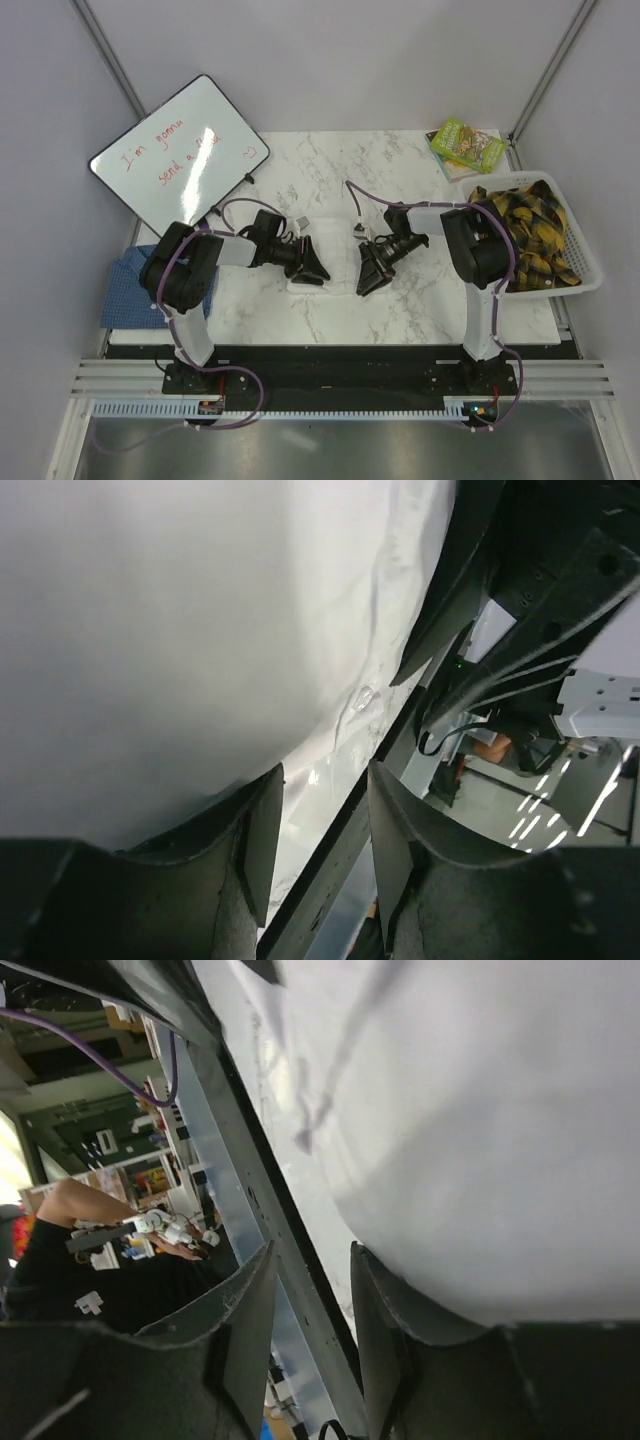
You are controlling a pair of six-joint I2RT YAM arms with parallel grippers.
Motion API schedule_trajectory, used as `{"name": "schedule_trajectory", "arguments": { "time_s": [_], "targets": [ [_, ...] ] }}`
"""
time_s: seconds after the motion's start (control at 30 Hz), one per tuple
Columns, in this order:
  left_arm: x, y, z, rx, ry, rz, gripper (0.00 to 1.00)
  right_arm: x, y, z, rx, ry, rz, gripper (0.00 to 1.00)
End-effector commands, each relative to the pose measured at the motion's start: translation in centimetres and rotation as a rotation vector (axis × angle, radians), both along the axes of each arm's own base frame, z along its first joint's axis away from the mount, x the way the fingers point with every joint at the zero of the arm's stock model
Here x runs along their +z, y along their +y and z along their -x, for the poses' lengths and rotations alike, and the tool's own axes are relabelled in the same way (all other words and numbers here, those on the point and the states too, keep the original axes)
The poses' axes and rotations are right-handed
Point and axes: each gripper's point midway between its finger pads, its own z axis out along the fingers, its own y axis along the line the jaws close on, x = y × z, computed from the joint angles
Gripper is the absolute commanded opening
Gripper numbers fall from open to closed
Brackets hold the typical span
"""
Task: Fold and stack the long sleeve shirts
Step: Fold the shirt
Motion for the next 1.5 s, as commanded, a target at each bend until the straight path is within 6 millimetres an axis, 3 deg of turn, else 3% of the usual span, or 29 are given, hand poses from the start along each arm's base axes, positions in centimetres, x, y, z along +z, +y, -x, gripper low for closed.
{"name": "schedule_trajectory", "arguments": {
  "time_s": [0.0, 0.13, 0.2, 0.3, 0.33, 0.37, 0.4, 0.43, 0.5, 0.53, 0.57, 0.63, 0.77, 0.87, 0.97, 1.03, 1.13, 1.17, 1.23, 1.27, 1.37, 1.4, 1.47],
  "targets": [
    [-2.5, 2.2, -0.6, 0.097, 0.055, -0.076, 0.47, -2.1, -2.3, 0.0, -0.056, 0.042, 0.019, 0.41],
    [-2.0, 3.0, 0.4, 0.082, 0.052, -0.057, 0.47, -2.7, -4.6, 1.4, -0.052, 0.07, 0.06, 0.41],
    [-0.4, 2.6, 1.1, 0.033, 0.039, 0.006, 0.48, -2.2, -5.0, 1.9, -0.044, 0.061, 0.06, 0.41],
    [4.2, 2.2, 2.1, -0.052, -0.062, 0.136, 0.5, 0.5, -5.1, 2.1, 0.001, 0.005, 0.013, 0.41],
    [6.3, 2.2, 2.0, -0.066, -0.116, 0.174, 0.5, 2.9, -4.7, 1.7, 0.001, -0.003, -0.029, 0.41],
    [8.1, 2.4, 1.4, -0.074, -0.154, 0.213, 0.51, 4.0, -4.5, 1.2, 0.011, -0.039, -0.057, 0.41],
    [9.2, 2.3, 1.0, -0.079, -0.184, 0.228, 0.52, 5.0, -4.2, 0.4, 0.003, -0.061, -0.067, 0.43],
    [10.0, 2.2, 0.6, -0.087, -0.225, 0.233, 0.54, 6.4, -3.7, -1.7, -0.006, -0.135, -0.086, 0.43],
    [11.1, 1.9, -1.5, -0.063, -0.293, 0.214, 0.55, 7.2, -3.0, -4.4, -0.054, -0.165, -0.07, 0.44],
    [11.0, 1.6, -2.4, -0.053, -0.304, 0.205, 0.55, 7.2, -2.4, -6.9, -0.061, -0.238, -0.079, 0.44],
    [10.7, 1.3, -4.4, -0.032, -0.313, 0.186, 0.55, 7.0, -2.3, -8.2, -0.074, -0.26, -0.069, 0.44],
    [9.9, 1.0, -6.5, -0.001, -0.303, 0.172, 0.55, 6.3, -1.5, -11.1, -0.112, -0.271, -0.06, 0.45],
    [7.5, 0.9, -11.0, 0.087, -0.259, 0.153, 0.55, 3.9, -1.1, -14.8, -0.13, -0.296, -0.027, 0.44],
    [4.5, 2.1, -13.1, 0.167, -0.199, 0.107, 0.54, 1.0, -1.4, -17.1, -0.134, -0.334, 0.036, 0.44],
    [0.6, 3.9, -13.5, 0.246, -0.093, 0.028, 0.53, -2.2, -2.2, -18.0, -0.129, -0.327, 0.102, 0.44],
    [-0.7, 4.5, -12.6, 0.246, -0.073, -0.017, 0.53, -4.1, -2.7, -18.3, -0.114, -0.343, 0.169, 0.44],
    [-2.4, 3.9, -8.0, 0.193, 0.021, -0.051, 0.52, -5.1, -2.5, -19.0, -0.082, -0.39, 0.215, 0.43],
    [-2.5, 2.8, -5.0, 0.136, 0.054, -0.066, 0.52, -5.5, -2.2, -19.1, -0.048, -0.429, 0.257, 0.43],
    [-2.1, 1.3, -1.5, 0.063, 0.066, -0.072, 0.52, -4.9, -1.3, -19.8, -0.003, -0.507, 0.277, 0.44],
    [-1.3, -0.2, 1.6, -0.01, 0.063, -0.064, 0.52, -4.7, 0.0, -19.4, 0.042, -0.542, 0.288, 0.44],
    [1.9, -2.4, 5.3, -0.129, 0.009, 0.027, 0.53, -2.9, 2.2, -18.8, 0.136, -0.635, 0.25, 0.47],
    [4.6, -2.5, 5.1, -0.138, -0.059, 0.083, 0.54, -2.3, 3.7, -17.9, 0.176, -0.654, 0.22, 0.48],
    [7.0, -1.1, 4.9, -0.12, -0.087, 0.147, 0.55, -1.2, 4.6, -16.7, 0.227, -0.684, 0.188, 0.49]
  ]
}}
